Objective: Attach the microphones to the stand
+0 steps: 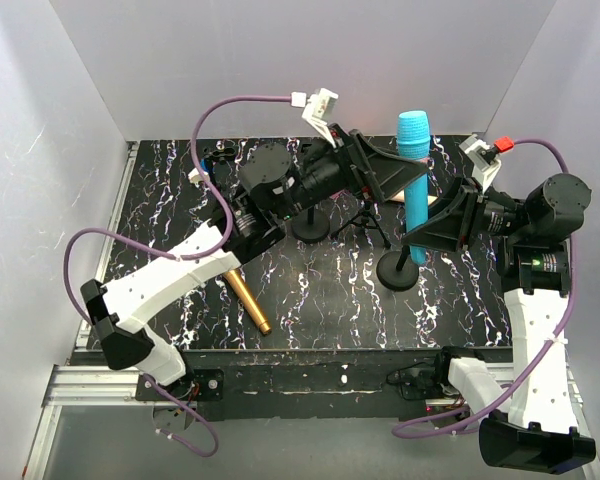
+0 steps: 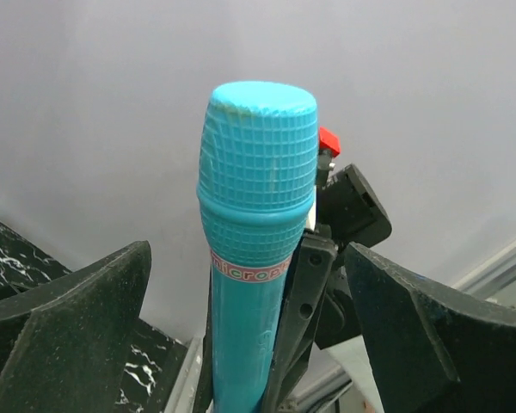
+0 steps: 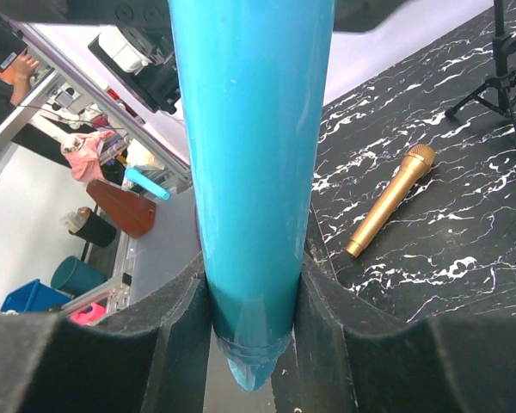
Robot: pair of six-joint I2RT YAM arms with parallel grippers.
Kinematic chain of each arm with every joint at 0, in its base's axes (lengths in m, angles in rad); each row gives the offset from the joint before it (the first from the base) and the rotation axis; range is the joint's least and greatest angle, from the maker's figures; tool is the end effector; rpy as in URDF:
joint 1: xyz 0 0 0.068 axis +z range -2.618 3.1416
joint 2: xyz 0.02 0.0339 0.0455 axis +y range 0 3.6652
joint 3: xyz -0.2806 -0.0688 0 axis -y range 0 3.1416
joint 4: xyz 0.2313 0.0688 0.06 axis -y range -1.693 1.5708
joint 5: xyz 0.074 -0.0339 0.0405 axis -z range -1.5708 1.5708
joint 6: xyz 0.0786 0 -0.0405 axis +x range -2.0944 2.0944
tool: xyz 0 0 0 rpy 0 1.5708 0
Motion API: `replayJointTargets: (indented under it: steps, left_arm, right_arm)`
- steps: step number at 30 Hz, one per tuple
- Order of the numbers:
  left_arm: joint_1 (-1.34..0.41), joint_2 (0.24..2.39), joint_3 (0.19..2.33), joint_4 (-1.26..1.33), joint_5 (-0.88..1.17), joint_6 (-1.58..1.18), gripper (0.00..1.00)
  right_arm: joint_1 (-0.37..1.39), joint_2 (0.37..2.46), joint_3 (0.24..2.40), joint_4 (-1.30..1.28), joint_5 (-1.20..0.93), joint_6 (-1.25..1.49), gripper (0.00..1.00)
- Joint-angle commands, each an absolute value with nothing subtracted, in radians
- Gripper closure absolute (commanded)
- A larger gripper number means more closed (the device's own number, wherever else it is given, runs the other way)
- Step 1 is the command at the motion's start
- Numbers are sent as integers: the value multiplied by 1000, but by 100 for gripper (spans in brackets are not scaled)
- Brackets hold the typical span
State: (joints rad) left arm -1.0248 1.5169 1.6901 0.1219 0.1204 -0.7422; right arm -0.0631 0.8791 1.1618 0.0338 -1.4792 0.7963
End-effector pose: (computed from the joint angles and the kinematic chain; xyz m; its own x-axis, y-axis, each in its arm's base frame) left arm 0.1829 -0.3193 0.5369 -0.5025 -0.4652 -0.7287 0.7713 0.1395 -0.6209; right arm 0.1282 0.0703 0.4770 -0.4537 0.0942 -0.8862 -0.8785 0.1196 0.4625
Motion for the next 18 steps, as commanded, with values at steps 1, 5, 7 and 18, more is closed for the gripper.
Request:
replayJointTargets:
  steps: [1,5,7,18]
  left_arm:
    - [-1025,1560,1764,25,205,-749,7]
    - [-1016,1603,1851,-66,242,-721,21]
    - [-1011,1623,1876,-81,273,-718,26]
    - [-1002,1644,1901,-43,340,-703,100]
  right_arm:
    - [-58,876,1172,75,-1514,762,99]
    - [-58,876,1175,48,-1519,738,99]
    - [-60,877,1175,46,-1522,733,99]
    - [-58,873,1170,23,-1534,715,99]
